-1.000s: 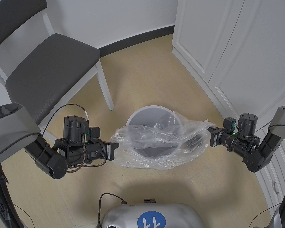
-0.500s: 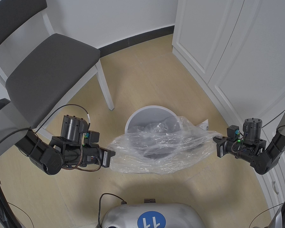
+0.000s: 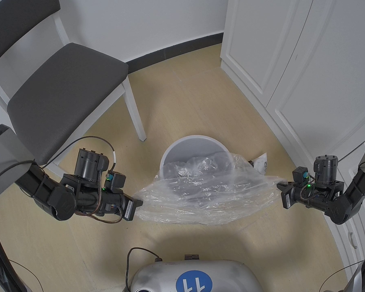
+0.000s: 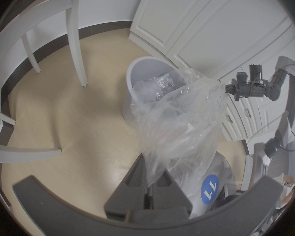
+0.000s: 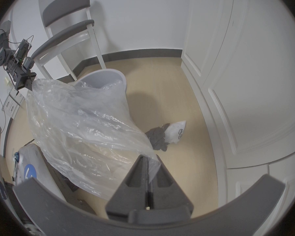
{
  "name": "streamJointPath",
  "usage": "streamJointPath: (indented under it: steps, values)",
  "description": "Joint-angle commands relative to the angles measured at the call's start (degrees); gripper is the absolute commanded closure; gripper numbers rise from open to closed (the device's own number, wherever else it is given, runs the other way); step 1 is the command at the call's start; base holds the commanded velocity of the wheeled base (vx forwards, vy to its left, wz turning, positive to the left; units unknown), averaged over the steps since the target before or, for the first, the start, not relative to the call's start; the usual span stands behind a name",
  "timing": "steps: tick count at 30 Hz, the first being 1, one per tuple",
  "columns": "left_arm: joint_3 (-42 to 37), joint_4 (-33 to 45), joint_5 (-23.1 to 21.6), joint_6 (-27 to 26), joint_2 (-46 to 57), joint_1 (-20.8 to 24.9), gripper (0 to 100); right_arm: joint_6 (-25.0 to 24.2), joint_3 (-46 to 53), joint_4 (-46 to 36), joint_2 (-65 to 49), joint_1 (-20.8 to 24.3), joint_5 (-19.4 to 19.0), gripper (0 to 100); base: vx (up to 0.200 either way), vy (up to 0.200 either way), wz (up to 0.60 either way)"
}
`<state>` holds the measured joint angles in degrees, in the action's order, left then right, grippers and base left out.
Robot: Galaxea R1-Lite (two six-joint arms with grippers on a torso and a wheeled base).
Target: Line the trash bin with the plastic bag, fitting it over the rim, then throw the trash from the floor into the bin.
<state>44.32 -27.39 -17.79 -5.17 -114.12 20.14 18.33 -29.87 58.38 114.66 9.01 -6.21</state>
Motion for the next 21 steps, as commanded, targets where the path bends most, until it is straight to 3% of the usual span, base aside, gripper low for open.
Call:
streamJointPath:
  steps: [1, 15, 21]
  values:
    - [-0.2, 1.82, -1.73, -1.6, 1.62, -1.51, 100, 0.39, 0.16, -1.16, -1.55, -0.22, -0.12, 100, 0.0, 0.0, 0.0]
    - [1.29, 1.11, -1.11, -1.69, -6.65, 0.08, 100, 0.83, -1.69, -0.46, 5.04, 0.92, -0.04, 100, 0.0, 0.0, 0.0]
    - [1.38, -8.29, -1.11, -1.25, -11.22, -0.1, 100, 0.3, -4.23, 6.39, 11.81, 1.71, 2.34, 100, 0.0, 0.0, 0.0]
